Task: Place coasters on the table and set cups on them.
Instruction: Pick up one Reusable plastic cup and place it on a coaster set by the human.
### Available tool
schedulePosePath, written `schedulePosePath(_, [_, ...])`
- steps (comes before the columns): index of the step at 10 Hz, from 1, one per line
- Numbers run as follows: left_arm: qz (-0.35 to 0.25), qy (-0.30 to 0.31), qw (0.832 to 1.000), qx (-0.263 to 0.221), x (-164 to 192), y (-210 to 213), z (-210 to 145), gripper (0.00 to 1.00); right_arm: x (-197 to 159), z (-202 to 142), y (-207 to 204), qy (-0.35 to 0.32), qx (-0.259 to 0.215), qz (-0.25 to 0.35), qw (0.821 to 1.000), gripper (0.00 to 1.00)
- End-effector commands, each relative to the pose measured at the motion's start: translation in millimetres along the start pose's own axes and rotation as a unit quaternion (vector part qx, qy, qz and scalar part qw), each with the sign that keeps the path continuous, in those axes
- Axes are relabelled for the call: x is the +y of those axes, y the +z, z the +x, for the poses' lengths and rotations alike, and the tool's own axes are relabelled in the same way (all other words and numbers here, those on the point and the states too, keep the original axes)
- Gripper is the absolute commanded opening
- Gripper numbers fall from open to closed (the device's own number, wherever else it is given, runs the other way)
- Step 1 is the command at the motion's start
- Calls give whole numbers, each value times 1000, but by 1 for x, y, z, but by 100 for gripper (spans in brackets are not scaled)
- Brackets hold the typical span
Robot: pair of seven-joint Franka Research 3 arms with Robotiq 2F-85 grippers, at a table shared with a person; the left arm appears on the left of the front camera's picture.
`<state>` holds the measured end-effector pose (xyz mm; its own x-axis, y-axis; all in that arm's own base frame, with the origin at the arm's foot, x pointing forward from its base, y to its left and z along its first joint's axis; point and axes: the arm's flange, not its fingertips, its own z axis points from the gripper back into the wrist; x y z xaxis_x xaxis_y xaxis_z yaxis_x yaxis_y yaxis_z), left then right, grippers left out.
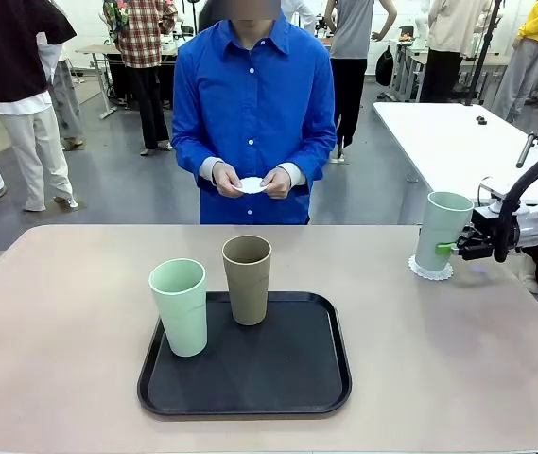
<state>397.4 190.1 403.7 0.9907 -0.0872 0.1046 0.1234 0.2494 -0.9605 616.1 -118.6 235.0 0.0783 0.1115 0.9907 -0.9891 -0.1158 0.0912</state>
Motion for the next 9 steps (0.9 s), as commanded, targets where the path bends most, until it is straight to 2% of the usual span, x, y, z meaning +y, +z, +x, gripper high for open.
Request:
schedulePosePath(1, [-3, -3, 1000, -3, -2, 1, -1, 100, -13, 2, 5, -10, 2, 0, 1000, 83])
schedulePosePath(9, [-3, -3, 1000, -3, -2, 1, -1, 100, -17, -16, 4, -36, 19, 3, 999, 83])
